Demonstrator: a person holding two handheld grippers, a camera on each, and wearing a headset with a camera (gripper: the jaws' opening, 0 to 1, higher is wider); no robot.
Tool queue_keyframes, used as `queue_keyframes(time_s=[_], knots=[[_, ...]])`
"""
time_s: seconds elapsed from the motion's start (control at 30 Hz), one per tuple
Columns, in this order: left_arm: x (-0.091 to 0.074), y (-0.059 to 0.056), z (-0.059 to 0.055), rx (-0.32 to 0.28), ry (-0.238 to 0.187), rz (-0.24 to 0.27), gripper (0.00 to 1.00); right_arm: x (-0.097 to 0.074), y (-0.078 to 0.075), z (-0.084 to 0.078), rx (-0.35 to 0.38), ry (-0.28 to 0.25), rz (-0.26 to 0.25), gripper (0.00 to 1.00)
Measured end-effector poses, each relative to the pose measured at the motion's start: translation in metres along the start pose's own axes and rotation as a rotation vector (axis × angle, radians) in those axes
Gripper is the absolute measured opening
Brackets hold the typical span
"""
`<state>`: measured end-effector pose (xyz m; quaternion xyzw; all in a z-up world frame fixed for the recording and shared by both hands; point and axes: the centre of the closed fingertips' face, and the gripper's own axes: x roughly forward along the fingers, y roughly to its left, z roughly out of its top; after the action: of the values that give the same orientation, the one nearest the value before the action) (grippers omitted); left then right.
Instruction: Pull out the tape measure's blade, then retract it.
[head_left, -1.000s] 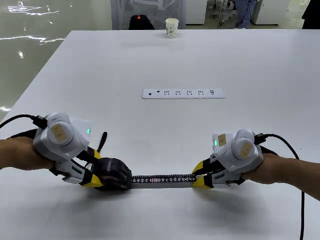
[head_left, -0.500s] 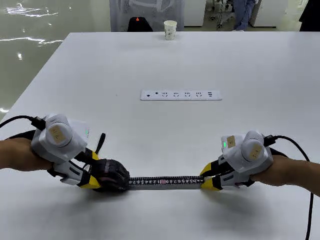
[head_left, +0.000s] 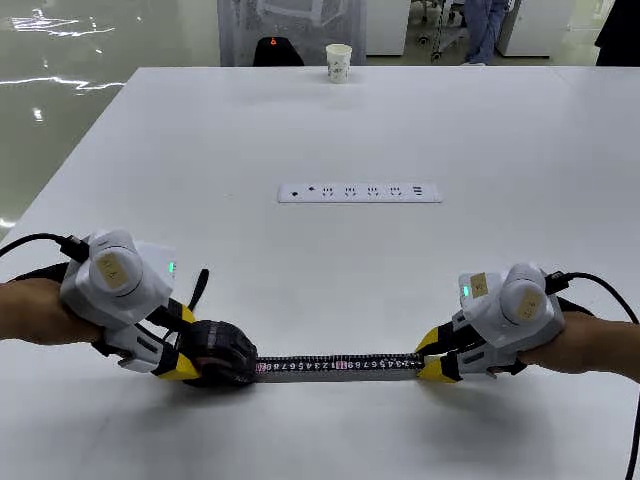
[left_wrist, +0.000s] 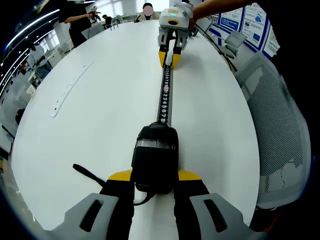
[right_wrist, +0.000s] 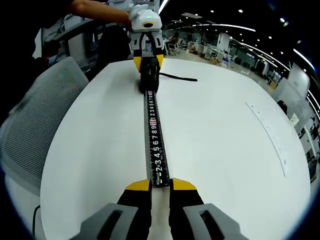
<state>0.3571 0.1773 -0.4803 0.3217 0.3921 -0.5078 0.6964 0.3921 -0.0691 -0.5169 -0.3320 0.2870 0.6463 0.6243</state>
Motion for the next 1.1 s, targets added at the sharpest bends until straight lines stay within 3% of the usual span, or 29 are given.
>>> queue_keyframes(time_s=[0.5, 1.1], knots=[[0.000, 0.000, 0.000, 0.002, 0.004, 0.001, 0.24, -0.010, -0.002, -0.012, 0.008, 0.012, -0.010, 0.08], [0.000, -0.001, 0.001, 0.010, 0.007, -0.002, 0.25, -0.010, 0.000, -0.013, 0.008, 0.018, -0.004, 0.10]])
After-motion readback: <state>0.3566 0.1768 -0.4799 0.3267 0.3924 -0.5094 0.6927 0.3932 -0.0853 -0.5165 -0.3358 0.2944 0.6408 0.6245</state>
